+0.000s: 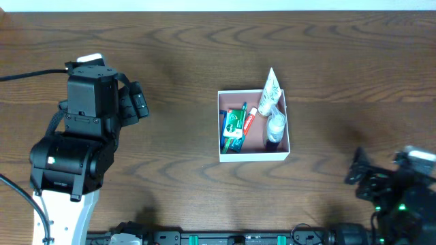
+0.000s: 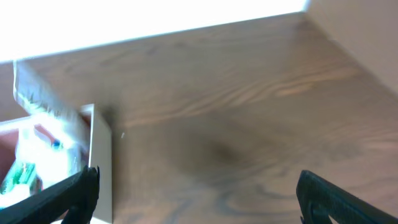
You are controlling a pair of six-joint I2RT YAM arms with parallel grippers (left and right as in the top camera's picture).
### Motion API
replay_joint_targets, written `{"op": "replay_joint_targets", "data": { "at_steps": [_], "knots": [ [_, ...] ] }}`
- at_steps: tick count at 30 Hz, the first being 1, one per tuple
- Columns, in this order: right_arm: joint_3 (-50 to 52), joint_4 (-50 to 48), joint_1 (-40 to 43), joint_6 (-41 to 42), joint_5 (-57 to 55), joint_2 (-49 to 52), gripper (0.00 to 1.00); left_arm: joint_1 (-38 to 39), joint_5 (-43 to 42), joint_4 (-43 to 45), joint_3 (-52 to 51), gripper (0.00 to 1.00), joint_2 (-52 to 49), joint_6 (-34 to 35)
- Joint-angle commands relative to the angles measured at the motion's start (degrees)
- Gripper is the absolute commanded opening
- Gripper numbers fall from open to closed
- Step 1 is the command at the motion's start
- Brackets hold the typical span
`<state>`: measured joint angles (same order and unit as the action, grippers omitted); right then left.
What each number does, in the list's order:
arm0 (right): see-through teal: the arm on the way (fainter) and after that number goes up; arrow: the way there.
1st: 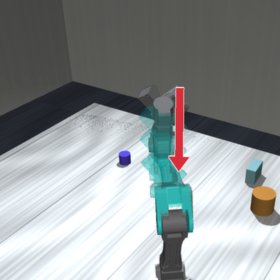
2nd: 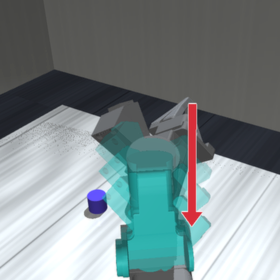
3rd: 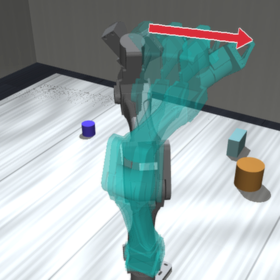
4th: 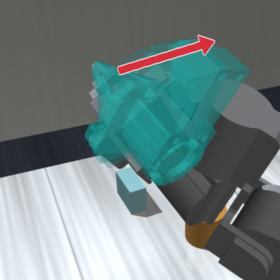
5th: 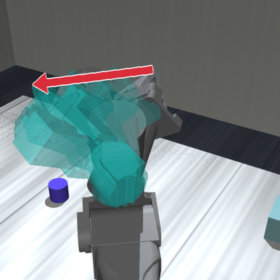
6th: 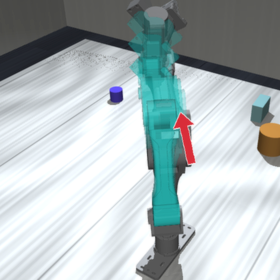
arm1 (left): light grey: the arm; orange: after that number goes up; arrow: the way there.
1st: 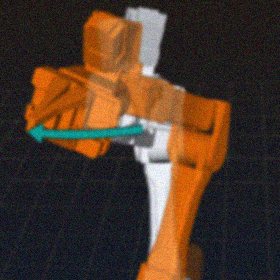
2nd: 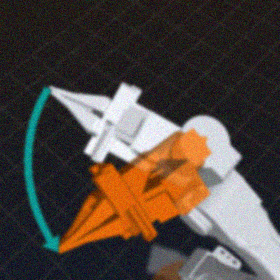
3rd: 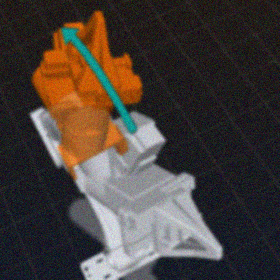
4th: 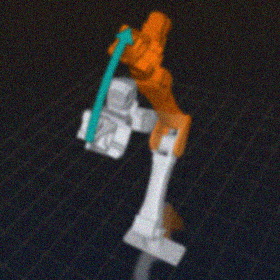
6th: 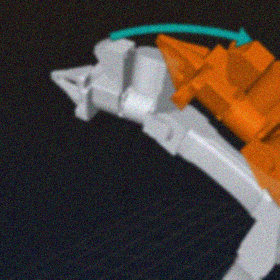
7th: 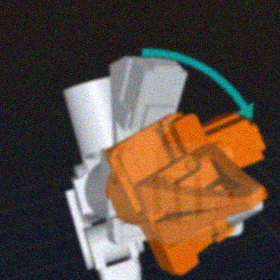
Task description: Pack container
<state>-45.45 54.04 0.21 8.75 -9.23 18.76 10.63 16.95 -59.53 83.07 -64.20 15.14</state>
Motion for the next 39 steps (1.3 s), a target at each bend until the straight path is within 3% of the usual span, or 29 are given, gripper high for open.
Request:
{"op": "replay_joint_targets", "data": {
  "at_steps": [1,6,14,39],
  "knots": [
    [10.43,-3.89,0.09,-5.84,7.91,-5.2,0.99,-0.22,0.92,-0.02,0.52,0.98,-0.15,-0.5],
    [23.3,-9.29,0.09,-5.79,11.43,-11.34,0.99,-0.22,0.92,-0.04,0.52,0.98,-0.15,-0.5],
    [31.19,-10.21,0.04,-5.81,12.76,-18.58,0.99,-0.22,0.92,-0.02,0.52,0.98,-0.15,-0.5],
    [32.06,-6.27,0.04,-5.81,12.7,-18.45,0.99,-0.22,0.92,-0.02,0.52,0.98,-0.15,-0.5]
  ]
}}
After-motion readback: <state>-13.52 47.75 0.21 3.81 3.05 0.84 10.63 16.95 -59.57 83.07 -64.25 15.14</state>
